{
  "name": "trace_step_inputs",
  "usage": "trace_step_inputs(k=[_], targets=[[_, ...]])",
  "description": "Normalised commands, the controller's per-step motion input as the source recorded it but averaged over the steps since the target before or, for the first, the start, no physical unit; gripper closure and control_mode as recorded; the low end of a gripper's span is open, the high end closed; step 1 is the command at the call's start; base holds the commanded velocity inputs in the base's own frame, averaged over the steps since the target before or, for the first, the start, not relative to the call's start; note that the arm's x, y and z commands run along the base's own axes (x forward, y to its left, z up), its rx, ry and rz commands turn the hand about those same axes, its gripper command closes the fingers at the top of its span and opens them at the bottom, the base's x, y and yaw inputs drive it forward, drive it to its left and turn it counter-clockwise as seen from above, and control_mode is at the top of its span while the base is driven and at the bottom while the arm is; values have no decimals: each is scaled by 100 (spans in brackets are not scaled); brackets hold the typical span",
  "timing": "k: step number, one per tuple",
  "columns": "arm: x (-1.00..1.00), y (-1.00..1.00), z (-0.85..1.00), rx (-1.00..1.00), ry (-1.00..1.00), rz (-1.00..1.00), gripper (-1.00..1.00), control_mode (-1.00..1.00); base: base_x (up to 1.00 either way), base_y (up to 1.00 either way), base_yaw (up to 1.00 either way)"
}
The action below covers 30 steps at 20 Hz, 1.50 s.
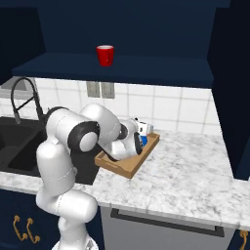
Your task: Pick the kettle from the counter and place it on the tray. Then pick the mug from the cabinet and place it on the tray. Then close the cabinet doors.
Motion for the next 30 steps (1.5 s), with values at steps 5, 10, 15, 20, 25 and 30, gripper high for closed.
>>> trace_step_inputs(k=[5, 10, 15, 20, 25, 30], targets=[[-60, 0, 34, 0, 0, 0, -100, -100, 0, 0, 0], [-53, 1, 75, 0, 0, 0, -100, -100, 0, 0, 0], [-39, 1, 91, 0, 7, 0, -100, -100, 0, 0, 0], [-37, 4, 86, 0, 24, 0, -100, -100, 0, 0, 0], [-35, 0, 83, 0, 27, -5, -100, -100, 0, 0, 0], [-48, 3, 32, 0, 31, -6, -100, -100, 0, 0, 0]])
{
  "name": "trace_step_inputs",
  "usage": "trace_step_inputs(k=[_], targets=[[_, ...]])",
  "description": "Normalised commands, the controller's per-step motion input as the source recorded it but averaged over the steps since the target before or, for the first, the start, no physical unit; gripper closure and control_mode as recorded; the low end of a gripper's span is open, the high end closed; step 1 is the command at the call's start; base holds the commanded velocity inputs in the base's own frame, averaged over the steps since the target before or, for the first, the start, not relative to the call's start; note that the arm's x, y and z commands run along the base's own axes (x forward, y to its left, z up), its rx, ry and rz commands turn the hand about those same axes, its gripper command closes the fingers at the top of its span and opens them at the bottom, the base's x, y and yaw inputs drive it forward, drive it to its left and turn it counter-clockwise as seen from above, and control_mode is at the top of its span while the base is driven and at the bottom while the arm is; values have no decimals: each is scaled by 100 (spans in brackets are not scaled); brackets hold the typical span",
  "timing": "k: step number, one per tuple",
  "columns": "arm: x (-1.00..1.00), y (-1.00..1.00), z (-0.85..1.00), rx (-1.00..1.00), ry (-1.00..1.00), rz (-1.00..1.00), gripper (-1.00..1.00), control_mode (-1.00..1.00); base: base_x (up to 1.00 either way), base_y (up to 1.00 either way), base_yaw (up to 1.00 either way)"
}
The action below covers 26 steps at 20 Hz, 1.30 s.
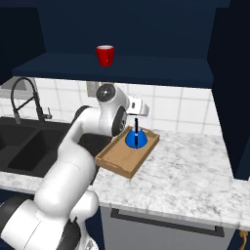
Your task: Pick the kettle from the counter and place it on the tray. Then pick the mug from the cabinet and place it on the tray. Then close the cabinet doors.
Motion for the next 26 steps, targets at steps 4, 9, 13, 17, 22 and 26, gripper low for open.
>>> trace_step_inputs(k=[4, 9, 13, 17, 22, 26], targets=[[-64, 18, -14, 0, 14, -2, -100, -100, 0, 0, 0], [-62, 52, 7, 0, -3, 3, -100, -100, 0, 0, 0], [-7, 27, 80, -1, -2, 5, -100, -100, 0, 0, 0], [0, 0, 94, -5, -3, 9, -100, -100, 0, 0, 0], [-4, 2, 33, -1, -6, 5, -100, -100, 0, 0, 0], [-4, 1, 0, 5, 2, 0, -100, -100, 0, 0, 0]])
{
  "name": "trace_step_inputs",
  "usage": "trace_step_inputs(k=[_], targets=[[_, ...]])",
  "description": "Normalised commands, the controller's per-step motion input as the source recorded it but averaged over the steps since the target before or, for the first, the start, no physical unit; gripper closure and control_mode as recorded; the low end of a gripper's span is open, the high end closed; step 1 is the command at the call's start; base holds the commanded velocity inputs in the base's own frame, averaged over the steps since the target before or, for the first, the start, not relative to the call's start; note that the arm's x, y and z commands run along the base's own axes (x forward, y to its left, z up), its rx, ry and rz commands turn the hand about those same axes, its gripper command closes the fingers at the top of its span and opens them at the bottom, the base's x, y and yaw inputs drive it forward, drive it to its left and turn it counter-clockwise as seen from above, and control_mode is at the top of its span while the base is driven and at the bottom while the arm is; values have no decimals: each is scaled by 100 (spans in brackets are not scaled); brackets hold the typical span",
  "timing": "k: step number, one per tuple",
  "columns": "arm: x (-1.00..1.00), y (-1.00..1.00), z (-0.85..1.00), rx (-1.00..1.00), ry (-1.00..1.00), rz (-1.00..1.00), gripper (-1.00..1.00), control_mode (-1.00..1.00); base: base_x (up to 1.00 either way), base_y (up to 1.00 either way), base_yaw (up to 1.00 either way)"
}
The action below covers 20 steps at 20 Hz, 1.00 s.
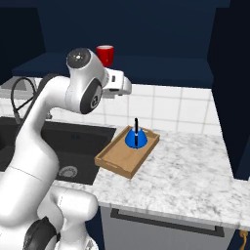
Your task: Pick the kettle from the counter and place it on the tray. Then pick the mug from the cabinet and place it on the tray. Then close the cabinet doors.
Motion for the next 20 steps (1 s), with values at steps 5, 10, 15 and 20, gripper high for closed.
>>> trace_step_inputs(k=[5, 10, 15, 20], targets=[[-13, 0, 18, 8, -2, 0, -100, -100, 0, 0, 0], [25, 12, 47, 1, -19, 0, -100, -100, 0, 0, 0], [47, 25, 43, 0, -12, 0, -100, -100, 0, 0, 0], [49, 19, 12, 0, -6, 4, -100, -100, 0, 0, 0]])
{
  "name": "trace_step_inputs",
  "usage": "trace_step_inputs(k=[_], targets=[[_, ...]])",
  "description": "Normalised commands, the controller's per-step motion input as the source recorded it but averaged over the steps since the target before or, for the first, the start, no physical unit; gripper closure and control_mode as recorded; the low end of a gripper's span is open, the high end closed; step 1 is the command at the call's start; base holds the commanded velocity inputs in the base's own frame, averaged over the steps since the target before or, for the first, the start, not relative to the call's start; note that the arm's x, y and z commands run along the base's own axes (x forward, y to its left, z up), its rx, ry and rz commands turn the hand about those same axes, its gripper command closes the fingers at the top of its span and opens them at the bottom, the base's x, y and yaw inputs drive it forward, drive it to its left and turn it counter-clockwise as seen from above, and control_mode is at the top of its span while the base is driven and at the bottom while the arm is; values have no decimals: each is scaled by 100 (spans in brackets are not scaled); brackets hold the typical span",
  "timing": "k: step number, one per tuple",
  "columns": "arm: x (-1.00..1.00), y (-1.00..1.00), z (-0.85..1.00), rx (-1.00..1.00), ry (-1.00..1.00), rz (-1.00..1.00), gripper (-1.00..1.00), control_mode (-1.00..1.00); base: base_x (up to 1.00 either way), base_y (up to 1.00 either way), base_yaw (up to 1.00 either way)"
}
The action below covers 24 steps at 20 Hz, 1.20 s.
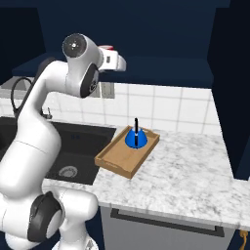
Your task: Pick the kettle from the counter and place it on the tray. Then pick the mug from the cabinet and place it on the tray. Then close the cabinet doors.
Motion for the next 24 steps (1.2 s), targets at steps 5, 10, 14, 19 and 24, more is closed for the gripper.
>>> trace_step_inputs(k=[5, 10, 14, 19, 24], targets=[[70, 0, 15, 2, 0, 9, -100, -100, 0, 0, 0], [45, 0, 33, -1, 0, 3, -100, -100, 0, 0, 0], [35, 8, 3, 0, 5, 0, -100, -100, 0, 0, 0], [22, 3, 0, 0, 1, 9, -100, -100, 0, 0, 0], [10, 5, 0, 0, 0, 11, -100, -100, 0, 0, 0]])
